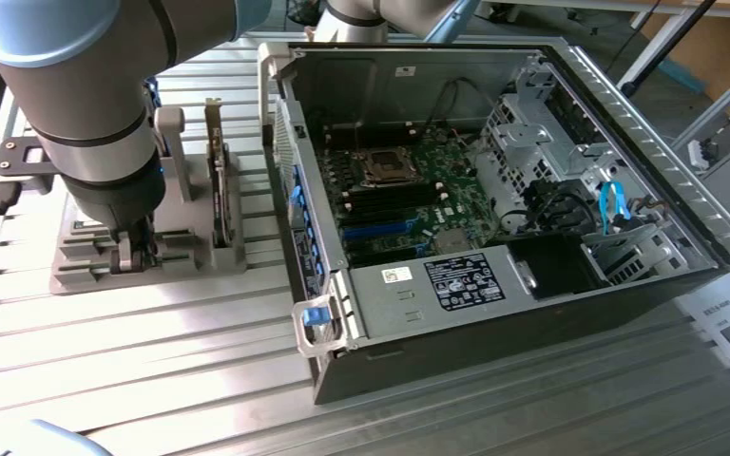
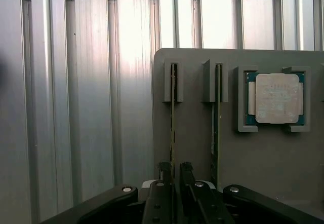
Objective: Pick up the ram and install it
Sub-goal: 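Pick up the ram and move it above insertion slot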
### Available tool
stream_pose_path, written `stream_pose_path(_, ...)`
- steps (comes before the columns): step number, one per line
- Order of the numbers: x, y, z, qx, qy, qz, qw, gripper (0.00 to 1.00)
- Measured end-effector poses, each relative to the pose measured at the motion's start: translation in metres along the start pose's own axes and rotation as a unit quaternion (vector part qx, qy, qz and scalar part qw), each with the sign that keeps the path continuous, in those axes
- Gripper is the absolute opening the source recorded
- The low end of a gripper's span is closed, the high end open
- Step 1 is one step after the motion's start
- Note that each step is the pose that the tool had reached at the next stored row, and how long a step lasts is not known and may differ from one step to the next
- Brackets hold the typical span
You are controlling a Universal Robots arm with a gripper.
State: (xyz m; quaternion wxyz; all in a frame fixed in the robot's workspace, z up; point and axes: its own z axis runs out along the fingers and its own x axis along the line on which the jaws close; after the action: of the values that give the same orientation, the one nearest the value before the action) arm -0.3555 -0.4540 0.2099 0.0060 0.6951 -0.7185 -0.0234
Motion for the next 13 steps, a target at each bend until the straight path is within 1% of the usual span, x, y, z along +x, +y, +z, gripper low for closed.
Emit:
stream_pose_path(10,0.0000,0.0000,0.0000,0.0000,0.0000,0.000,1.0000,0.22)
stream_pose_path(11,0.0000,0.0000,0.0000,0.0000,0.0000,0.000,1.0000,0.20)
stream_pose_path(12,0.0000,0.0000,0.0000,0.0000,0.0000,0.000,1.0000,0.13)
stream_pose_path(13,0.0000,0.0000,0.0000,0.0000,0.0000,0.000,1.0000,0.13)
